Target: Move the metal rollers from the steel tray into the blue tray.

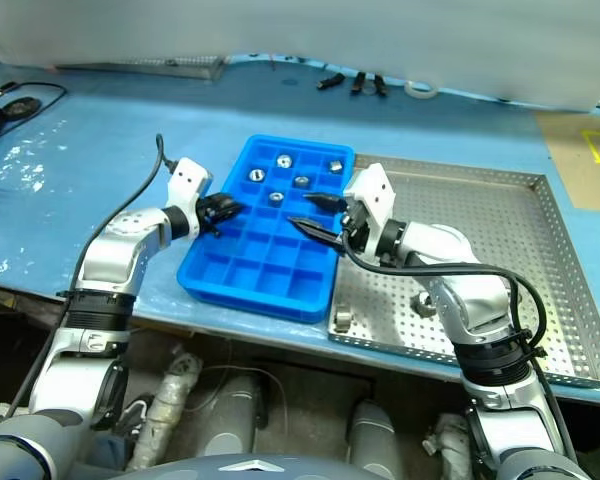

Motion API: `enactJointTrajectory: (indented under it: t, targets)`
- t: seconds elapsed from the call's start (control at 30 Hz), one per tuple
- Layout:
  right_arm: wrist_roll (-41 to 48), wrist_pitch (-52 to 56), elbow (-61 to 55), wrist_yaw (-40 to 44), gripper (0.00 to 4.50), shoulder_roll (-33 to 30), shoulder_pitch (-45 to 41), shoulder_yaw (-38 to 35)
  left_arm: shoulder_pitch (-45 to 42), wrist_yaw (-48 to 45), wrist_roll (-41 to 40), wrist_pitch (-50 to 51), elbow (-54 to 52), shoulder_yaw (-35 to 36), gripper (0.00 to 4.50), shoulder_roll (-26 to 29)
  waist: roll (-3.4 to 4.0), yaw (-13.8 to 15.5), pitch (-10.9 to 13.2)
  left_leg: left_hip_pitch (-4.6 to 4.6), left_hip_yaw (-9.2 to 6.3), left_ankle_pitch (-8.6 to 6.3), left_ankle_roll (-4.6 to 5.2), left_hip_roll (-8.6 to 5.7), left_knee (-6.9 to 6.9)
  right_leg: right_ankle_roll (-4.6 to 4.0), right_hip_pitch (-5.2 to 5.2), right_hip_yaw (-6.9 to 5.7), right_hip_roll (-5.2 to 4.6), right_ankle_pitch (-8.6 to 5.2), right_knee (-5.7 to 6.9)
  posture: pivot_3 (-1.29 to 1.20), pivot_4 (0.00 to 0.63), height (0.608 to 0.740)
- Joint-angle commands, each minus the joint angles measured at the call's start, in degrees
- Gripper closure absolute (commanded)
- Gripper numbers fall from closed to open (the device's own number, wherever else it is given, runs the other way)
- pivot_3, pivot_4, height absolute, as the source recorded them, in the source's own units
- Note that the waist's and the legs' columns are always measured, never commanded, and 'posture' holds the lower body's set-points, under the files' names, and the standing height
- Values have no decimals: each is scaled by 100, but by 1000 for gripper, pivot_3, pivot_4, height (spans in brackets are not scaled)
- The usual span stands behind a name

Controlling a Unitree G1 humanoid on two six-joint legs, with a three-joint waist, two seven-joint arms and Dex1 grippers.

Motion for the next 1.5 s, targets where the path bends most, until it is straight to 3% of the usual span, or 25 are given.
enactJointTrajectory:
  t: [0.03, 0.13, 0.4, 0.7, 0.93, 1.2, 1.33, 1.5]
  targets:
    - [-24, -110, -176, 10, 2032, -44, -25, -96, 12, -13, -123, -2, -221, -84, 3181, 73, 0, -8, 0, 0, -1, 2, -3, 0, 0, 0, 0, 0, 1, 0, 0, 132, 150, 740]
    - [-35, -65, -281, -50, 2032, -27, 73, -102, 59, -51, -192, 117, -263, -144, 3181, 154, 0, -11, 0, 0, -1, 3, -5, 1, -1, 0, -1, 1, 3, 0, -1, 123, 150, 740]
    - [-55, -21, -401, -194, 2032, -18, 163, -142, -284, 132, -249, 28, 88, -77, 668, 279, 0, -31, 0, 8, -1, 6, -9, 1, -1, 0, -1, 5, 5, 0, 5, 93, 150, 740]
    - [58, 233, -709, -342, 2032, -263, 371, -481, -996, -922, -708, -139, 266, -386, 668, 307, 0, -18, 0, 0, 0, 9, -14, -3, 0, 1, -1, 5, 2, 0, 1, 2, 150, 740]
    - [132, 618, -1568, -942, 2032, -439, 1310, -1198, -1953, -2024, -702, -694, 1302, -1125, 668, -395, 0, -85, 0, 8, 8, 9, -13, -4, 4, 1, 2, 14, 0, 0, 1, -189, 150, 740]
    - [111, 945, -2738, -1750, 2032, -324, 2690, -1941, -2567, -3678, -253, -1879, 2713, -2181, 668, -1132, -1, -535, -1, 14, 19, 0, 2, -6, 3, 5, 1, 31, 1, -1, -10, -423, 150, 740]
    - [106, 1004, -3227, -2138, 2032, -121, 3266, -2164, -2898, -4991, -136, -2586, 3148, -2539, 668, -1202, -1, -767, -1, 25, 31, -4, 8, -6, 4, 6, -1, 48, 4, -1, -11, -499, 150, 740]
    - [-14, 971, -3559, -2511, 2032, 111, 3647, -2067, -3456, -5161, 254, -3352, 4069, -2611, 668, -1416, -1, -933, -1, 34, 41, -9, 15, -9, 7, 10, 1, 60, 0, -4, -11, -557, 150, 740]
